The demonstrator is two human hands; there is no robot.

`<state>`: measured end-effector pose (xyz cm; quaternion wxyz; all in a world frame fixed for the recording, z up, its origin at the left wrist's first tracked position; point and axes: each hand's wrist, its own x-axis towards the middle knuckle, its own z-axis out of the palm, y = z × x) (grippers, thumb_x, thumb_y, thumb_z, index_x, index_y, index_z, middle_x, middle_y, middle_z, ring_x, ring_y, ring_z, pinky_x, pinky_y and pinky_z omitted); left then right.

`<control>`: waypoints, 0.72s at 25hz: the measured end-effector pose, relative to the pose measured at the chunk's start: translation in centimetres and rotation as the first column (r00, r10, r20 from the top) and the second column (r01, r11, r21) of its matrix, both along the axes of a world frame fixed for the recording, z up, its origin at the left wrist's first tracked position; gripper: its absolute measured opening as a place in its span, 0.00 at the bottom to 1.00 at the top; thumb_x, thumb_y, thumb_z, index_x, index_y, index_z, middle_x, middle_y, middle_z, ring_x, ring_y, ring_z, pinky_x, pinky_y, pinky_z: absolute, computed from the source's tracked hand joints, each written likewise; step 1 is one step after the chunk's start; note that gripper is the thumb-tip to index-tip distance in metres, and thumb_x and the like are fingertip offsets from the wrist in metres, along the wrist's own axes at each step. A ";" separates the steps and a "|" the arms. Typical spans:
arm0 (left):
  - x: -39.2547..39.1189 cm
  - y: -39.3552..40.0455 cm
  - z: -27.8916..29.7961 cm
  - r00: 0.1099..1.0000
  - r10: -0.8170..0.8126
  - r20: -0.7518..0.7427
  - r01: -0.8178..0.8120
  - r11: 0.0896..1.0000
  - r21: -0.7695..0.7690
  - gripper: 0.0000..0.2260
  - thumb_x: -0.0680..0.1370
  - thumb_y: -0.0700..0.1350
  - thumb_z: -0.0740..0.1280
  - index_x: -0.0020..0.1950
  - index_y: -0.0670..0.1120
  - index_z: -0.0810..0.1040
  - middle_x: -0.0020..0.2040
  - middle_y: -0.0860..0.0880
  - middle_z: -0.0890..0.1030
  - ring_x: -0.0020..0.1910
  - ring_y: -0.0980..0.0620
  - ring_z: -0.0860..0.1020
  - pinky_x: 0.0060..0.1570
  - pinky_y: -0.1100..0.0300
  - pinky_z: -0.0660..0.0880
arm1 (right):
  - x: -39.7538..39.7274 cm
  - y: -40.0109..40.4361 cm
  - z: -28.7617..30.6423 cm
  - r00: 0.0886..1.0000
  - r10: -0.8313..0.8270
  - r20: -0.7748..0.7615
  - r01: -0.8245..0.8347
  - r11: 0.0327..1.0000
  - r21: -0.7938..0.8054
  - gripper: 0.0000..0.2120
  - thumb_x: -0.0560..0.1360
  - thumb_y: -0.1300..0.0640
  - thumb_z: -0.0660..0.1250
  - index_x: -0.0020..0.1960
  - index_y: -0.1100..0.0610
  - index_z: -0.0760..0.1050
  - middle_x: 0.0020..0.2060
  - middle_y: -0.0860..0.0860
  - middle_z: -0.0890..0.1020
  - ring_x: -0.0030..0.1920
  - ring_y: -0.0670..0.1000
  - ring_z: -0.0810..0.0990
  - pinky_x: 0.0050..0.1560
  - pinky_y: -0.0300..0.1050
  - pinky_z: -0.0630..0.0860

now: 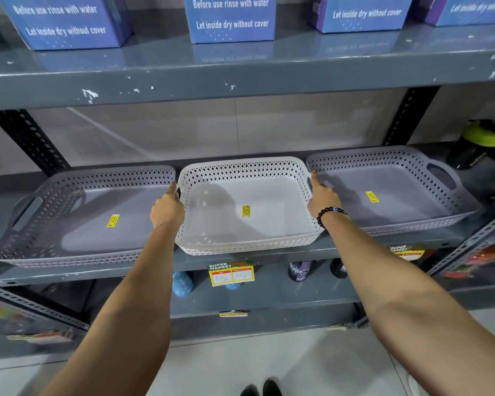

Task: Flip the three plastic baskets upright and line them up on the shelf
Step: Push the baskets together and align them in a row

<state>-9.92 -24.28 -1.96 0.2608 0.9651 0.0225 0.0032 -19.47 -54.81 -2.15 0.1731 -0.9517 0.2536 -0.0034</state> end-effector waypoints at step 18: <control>-0.1 -0.2 0.1 1.000 0.003 -0.002 -0.003 1.000 0.013 0.21 0.82 0.39 0.50 0.74 0.51 0.63 0.58 0.35 0.79 0.54 0.35 0.77 0.49 0.48 0.75 | -0.1 0.7 0.4 0.998 -0.053 0.019 0.053 0.998 0.042 0.37 0.75 0.72 0.56 0.78 0.55 0.45 0.57 0.66 0.78 0.57 0.65 0.78 0.51 0.55 0.78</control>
